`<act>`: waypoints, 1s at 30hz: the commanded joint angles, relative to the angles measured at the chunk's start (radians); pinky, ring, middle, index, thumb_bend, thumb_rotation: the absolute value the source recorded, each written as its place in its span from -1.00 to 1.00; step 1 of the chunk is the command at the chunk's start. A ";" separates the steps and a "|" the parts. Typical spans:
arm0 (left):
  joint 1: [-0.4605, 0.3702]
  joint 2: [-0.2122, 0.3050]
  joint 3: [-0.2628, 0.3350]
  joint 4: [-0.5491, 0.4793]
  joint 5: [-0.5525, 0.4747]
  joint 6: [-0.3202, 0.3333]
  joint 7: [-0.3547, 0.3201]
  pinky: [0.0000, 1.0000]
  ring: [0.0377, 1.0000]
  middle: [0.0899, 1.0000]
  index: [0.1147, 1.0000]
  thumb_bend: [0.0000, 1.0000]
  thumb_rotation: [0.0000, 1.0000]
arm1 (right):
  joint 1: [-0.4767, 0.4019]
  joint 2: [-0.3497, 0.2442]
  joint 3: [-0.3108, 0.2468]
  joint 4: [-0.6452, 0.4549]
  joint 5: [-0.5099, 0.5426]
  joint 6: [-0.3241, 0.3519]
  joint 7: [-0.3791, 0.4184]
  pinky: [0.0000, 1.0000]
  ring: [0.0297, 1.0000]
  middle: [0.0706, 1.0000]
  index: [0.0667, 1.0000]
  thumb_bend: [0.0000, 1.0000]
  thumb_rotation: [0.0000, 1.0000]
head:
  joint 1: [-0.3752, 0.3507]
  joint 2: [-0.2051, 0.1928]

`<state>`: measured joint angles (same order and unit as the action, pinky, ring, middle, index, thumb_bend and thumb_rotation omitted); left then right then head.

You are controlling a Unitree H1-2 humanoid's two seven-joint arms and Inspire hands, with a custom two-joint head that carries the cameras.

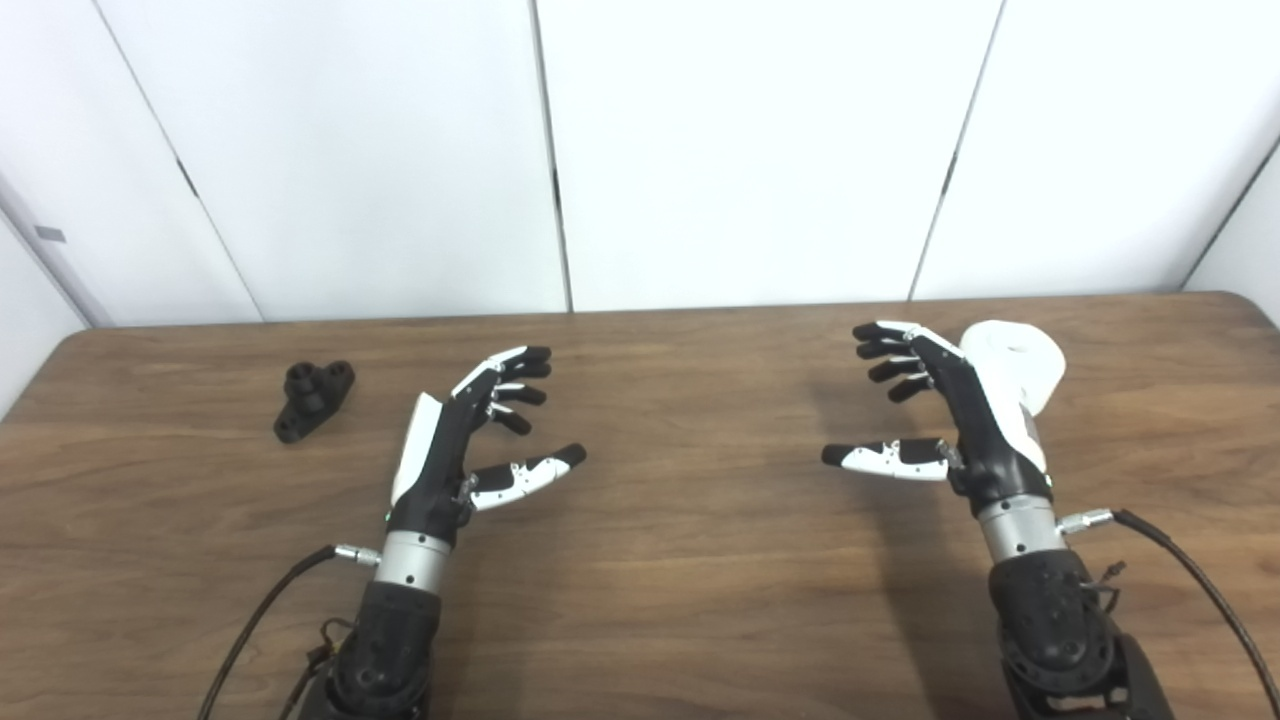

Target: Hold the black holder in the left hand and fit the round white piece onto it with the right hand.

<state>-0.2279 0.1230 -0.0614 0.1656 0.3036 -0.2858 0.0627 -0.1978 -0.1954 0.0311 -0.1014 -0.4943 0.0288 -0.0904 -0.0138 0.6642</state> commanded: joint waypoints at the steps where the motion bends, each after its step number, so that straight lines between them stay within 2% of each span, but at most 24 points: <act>1: -0.034 0.005 0.001 -0.024 -0.001 -0.029 0.010 0.05 0.31 0.48 0.50 0.48 -0.88 | -0.025 -0.014 -0.003 -0.030 0.005 -0.040 -0.011 0.07 0.26 0.35 0.42 0.55 -0.97 | 0.004 0.001; 10: -0.038 0.006 0.000 -0.018 0.000 -0.033 0.011 0.04 0.33 0.48 0.48 0.49 -0.86 | -0.026 -0.011 -0.005 -0.034 0.010 -0.025 -0.006 0.08 0.26 0.35 0.41 0.56 -0.97 | 0.005 -0.001; 17: -0.024 0.007 -0.005 -0.018 0.011 -0.025 0.009 0.06 0.35 0.49 0.46 0.46 -0.86 | -0.010 -0.014 -0.002 -0.019 0.006 -0.058 -0.021 0.09 0.28 0.36 0.42 0.54 -0.98 | 0.022 -0.063; 22: -0.023 0.008 -0.012 0.025 0.021 -0.067 0.026 0.04 0.32 0.48 0.43 0.45 -0.91 | -0.002 -0.009 -0.001 0.002 0.004 -0.077 -0.035 0.09 0.26 0.35 0.41 0.55 -1.00 | 0.032 -0.121; 30: -0.031 0.008 -0.014 0.051 0.034 -0.070 0.031 0.06 0.32 0.45 0.40 0.45 -0.83 | -0.002 -0.006 -0.006 0.031 0.017 -0.118 -0.052 0.06 0.22 0.35 0.41 0.56 -1.00 | 0.038 -0.133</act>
<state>-0.2285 0.1240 -0.0766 0.2202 0.3356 -0.3267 0.0755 -0.1697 -0.1949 0.0314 -0.0543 -0.4866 -0.0378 -0.1154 0.0245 0.5308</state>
